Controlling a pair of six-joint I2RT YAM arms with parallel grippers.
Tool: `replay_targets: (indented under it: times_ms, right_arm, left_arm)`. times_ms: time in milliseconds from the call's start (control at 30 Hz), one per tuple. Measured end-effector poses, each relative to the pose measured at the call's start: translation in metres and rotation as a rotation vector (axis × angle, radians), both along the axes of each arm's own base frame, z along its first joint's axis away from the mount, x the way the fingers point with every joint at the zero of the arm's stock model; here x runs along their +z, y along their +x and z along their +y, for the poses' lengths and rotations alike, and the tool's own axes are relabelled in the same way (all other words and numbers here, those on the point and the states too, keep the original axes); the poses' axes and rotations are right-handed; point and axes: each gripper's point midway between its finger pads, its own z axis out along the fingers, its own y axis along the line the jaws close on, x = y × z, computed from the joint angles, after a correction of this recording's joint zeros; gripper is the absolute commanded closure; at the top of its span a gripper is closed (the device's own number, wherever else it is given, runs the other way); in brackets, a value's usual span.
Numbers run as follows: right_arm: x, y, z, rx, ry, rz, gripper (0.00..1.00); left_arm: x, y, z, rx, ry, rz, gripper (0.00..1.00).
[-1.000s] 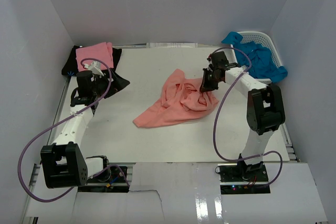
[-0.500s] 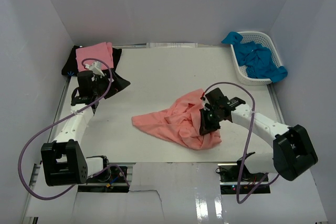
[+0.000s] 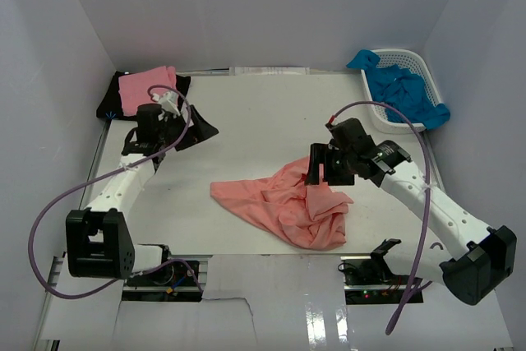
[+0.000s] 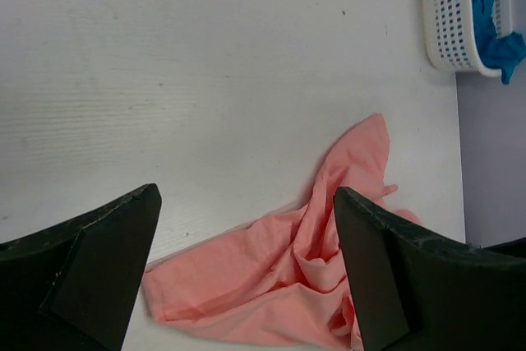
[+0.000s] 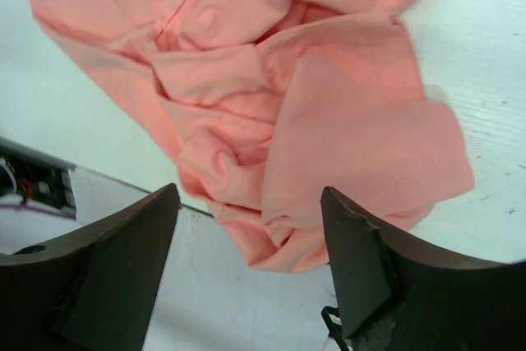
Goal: Fold and stack the t-shirts
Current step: Flatten out the tshirt
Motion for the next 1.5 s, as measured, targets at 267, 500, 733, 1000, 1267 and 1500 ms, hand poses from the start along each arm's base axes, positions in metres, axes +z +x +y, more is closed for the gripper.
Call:
replay_targets:
  times_ms: [267, 500, 733, 1000, 1267, 1500]
  right_arm:
    - [-0.025, 0.008, -0.056, -0.341, -0.023, 0.057, 0.37]
    - [-0.021, -0.013, -0.082, -0.602, 0.138, 0.05, 0.4]
    - [-0.067, -0.029, -0.088, -0.712, 0.128, 0.255, 0.43]
    - [-0.08, -0.037, -0.096, -0.836, 0.198, 0.283, 0.36]
    - [-0.084, -0.027, -0.106, -0.909, 0.182, 0.269, 0.37]
    - [-0.089, -0.022, -0.121, -0.972, 0.14, 0.235, 0.45]
  left_arm:
    - [-0.009, -0.019, -0.097, -0.302, 0.079, 0.059, 0.03]
    - [-0.021, -0.029, -0.098, -0.313, 0.104, 0.119, 0.03]
    - [-0.026, -0.028, -0.092, -0.279, 0.128, 0.138, 0.02]
    - [-0.029, -0.024, -0.081, -0.204, 0.104, 0.178, 0.02]
    - [-0.038, -0.023, -0.07, -0.155, 0.084, 0.215, 0.02]
    - [-0.035, -0.024, -0.072, -0.164, 0.067, 0.207, 0.02]
